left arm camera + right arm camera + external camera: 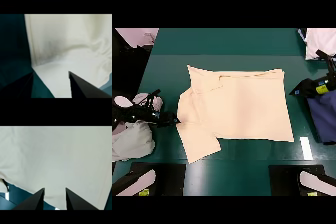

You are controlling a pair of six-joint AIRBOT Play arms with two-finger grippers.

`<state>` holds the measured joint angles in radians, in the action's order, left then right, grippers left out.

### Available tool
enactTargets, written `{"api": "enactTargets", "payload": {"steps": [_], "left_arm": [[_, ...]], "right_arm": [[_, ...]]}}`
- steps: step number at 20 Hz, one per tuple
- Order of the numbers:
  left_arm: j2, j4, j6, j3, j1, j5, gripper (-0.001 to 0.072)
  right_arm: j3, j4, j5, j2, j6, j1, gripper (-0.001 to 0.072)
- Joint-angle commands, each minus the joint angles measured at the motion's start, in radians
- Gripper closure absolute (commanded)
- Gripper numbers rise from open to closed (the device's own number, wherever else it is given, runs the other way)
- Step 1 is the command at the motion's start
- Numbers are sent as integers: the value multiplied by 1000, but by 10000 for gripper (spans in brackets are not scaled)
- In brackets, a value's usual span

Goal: Fold the shirts.

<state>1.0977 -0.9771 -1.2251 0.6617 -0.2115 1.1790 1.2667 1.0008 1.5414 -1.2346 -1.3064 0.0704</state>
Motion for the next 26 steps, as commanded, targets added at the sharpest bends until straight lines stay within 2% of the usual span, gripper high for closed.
{"api": "enactTargets", "payload": {"steps": [1,4,12,14,18,22,23,24,26], "left_arm": [[-9,-29,2,-51,-1,-56,206],[-9,-18,2,-86,-1,-115,206],[43,111,37,-116,6,-166,212],[42,129,37,-111,6,-166,661],[42,127,39,-35,6,-97,680],[42,134,55,73,6,-3,680],[42,142,55,85,6,7,680],[40,150,55,89,6,8,680],[40,151,55,89,6,7,680]], "right_arm": [[-105,-12,-14,97,13,2,408],[-130,-12,-41,135,14,2,408],[-130,-13,-49,142,14,2,408],[-130,1,-50,142,14,11,408],[-146,24,-12,143,14,103,408],[-351,24,-27,142,61,297,404],[-413,24,-50,142,69,350,383],[-472,23,-77,142,81,407,331],[-566,19,-122,121,109,519,323]]}}
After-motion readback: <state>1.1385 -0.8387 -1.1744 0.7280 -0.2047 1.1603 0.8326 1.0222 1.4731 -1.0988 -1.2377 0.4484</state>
